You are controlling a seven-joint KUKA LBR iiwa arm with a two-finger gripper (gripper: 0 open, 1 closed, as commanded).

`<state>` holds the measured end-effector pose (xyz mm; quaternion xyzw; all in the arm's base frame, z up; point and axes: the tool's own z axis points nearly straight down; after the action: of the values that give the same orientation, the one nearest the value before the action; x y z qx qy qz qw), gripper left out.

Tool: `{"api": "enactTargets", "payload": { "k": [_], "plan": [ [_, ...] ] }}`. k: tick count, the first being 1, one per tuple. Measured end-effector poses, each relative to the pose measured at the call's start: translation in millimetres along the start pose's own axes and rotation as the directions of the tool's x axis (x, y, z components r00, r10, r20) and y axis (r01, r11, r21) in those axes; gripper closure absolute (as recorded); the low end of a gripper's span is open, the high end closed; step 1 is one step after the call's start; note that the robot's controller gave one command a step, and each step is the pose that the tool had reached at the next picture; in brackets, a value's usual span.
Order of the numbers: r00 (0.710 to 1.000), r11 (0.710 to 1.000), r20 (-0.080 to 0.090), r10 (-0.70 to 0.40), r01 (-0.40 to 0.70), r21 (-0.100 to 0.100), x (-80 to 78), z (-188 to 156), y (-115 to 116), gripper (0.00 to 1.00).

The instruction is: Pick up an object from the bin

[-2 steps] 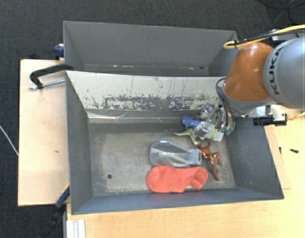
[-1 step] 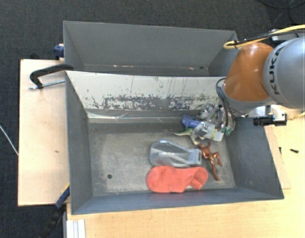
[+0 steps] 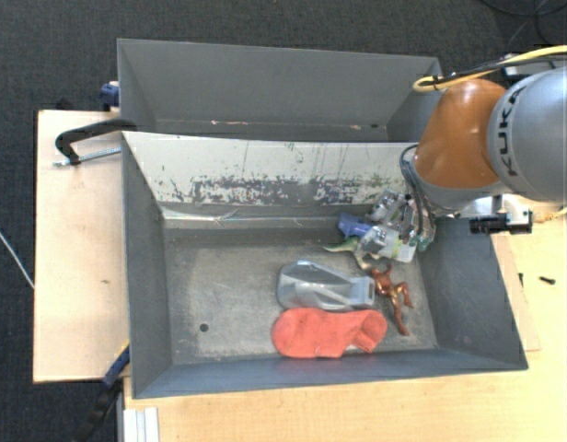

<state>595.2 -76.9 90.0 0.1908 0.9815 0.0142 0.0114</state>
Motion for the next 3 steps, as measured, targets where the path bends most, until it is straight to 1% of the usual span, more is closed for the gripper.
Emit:
{"api": "enactTargets", "payload": {
  "k": [1,3],
  "plan": [
    [1.000,1.000,0.003,-0.005,0.005,0.007,0.8,-0.2,2.3,1.00],
    [1.000,1.000,0.003,-0.002,0.002,0.005,0.7,0.0,1.6,1.00]
  ]
}}
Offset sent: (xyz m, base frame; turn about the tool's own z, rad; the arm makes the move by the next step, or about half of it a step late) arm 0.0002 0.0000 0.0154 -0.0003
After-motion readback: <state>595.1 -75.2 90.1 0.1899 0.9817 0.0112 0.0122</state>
